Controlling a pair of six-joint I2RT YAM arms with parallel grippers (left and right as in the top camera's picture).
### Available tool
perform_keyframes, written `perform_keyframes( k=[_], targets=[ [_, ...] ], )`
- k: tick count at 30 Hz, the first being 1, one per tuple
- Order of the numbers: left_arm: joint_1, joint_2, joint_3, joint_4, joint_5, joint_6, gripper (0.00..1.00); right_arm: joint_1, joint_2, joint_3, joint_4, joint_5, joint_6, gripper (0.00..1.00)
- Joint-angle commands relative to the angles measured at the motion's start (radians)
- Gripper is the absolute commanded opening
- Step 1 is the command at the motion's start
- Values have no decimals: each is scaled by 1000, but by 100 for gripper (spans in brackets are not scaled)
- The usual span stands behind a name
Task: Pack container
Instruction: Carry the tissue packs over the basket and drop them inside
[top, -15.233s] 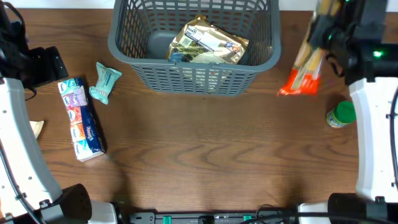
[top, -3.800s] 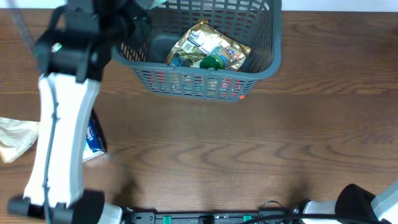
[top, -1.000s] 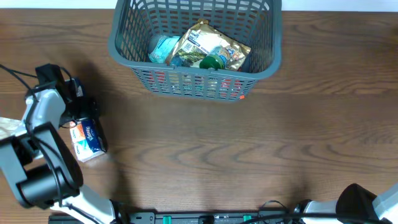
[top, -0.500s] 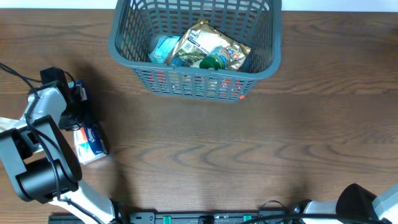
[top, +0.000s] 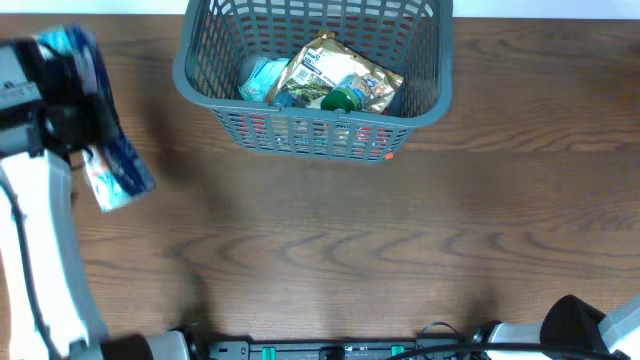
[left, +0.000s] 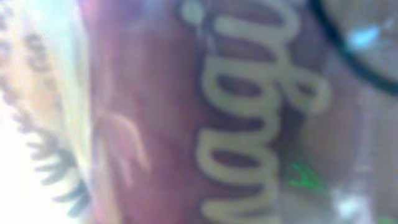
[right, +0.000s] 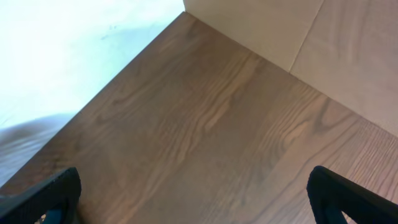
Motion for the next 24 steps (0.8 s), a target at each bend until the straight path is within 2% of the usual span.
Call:
perform_keyframes(
  k=[1, 4, 8, 10, 13, 17, 24],
  targets=[
    [-108, -17, 146, -3, 22, 65, 5, -6, -5, -1, -3, -5, -14, 99],
    [-232, 3, 246, 47, 21, 204, 6, -6, -5, -1, -2, -5, -14, 99],
    [-401, 45, 270, 217, 17, 547, 6, -6, -5, -1, -3, -5, -14, 99],
    [-464, 83, 269, 310, -18, 647, 6, -6, -5, -1, -3, -5, -14, 99],
    [-529, 156, 270, 442, -50, 701, 6, -6, -5, -1, -3, -5, -15, 99],
    [-568, 284, 270, 561, -50, 708, 5, -6, -5, -1, -3, -5, -14, 99],
    [-592, 495, 270, 570, -50, 777, 6, -6, -5, -1, -18, -5, -14, 99]
  ],
)
